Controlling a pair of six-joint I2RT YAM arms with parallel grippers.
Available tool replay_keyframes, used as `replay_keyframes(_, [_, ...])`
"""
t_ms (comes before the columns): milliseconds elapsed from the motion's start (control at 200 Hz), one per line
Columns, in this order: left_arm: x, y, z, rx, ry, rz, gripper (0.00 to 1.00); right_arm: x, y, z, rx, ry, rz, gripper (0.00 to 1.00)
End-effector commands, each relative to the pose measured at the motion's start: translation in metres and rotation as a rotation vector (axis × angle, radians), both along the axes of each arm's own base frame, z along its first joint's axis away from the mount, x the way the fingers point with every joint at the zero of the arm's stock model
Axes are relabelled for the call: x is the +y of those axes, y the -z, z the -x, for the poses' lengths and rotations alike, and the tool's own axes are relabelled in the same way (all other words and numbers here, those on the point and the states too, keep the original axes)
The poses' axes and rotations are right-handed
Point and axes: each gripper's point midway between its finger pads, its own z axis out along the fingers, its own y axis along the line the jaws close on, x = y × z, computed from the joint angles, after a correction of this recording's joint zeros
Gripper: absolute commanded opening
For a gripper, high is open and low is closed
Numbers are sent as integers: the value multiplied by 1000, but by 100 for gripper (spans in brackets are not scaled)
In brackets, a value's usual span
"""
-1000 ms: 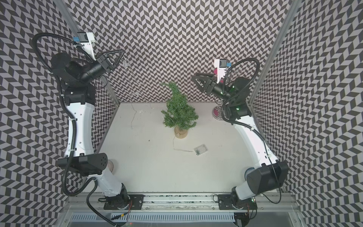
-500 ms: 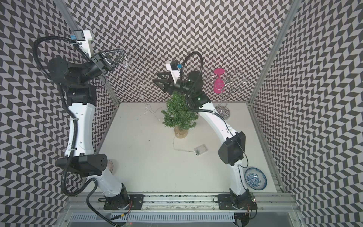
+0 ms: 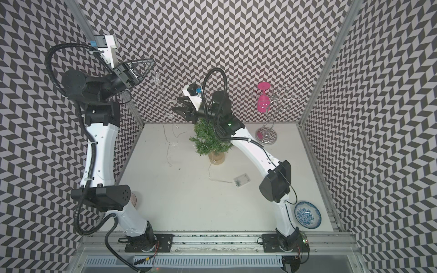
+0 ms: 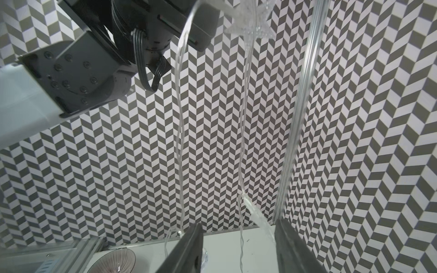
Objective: Wrap string light around the christmas tree
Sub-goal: Adjust the Christmas tree at the center of the board, then wrap the light string around the Christmas tree.
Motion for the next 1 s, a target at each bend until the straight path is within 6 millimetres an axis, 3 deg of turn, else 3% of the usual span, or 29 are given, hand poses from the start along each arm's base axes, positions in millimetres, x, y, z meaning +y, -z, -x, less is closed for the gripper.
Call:
replay_keyframes(0, [-7,-15,13,-51,35,6,0,-21,-35,8,-85,90,-37,54])
replay_keyframes(180, [-3,-29,24,-75,47,20,0,-42,-67,8,-122,206,-71,56])
replay_keyframes(511, [-4,-37,45,-78,63,17,0,-69,-106,33,-168,250,-125,56])
replay_keyframes(676, [-8,-36,52,-68,85,17,0,-57,-113,36,-172,212,-133,53])
replay_keyframes(996, [-27,-26,58,-36,148,-13,0,-22,-97,50,-165,135,-99,53])
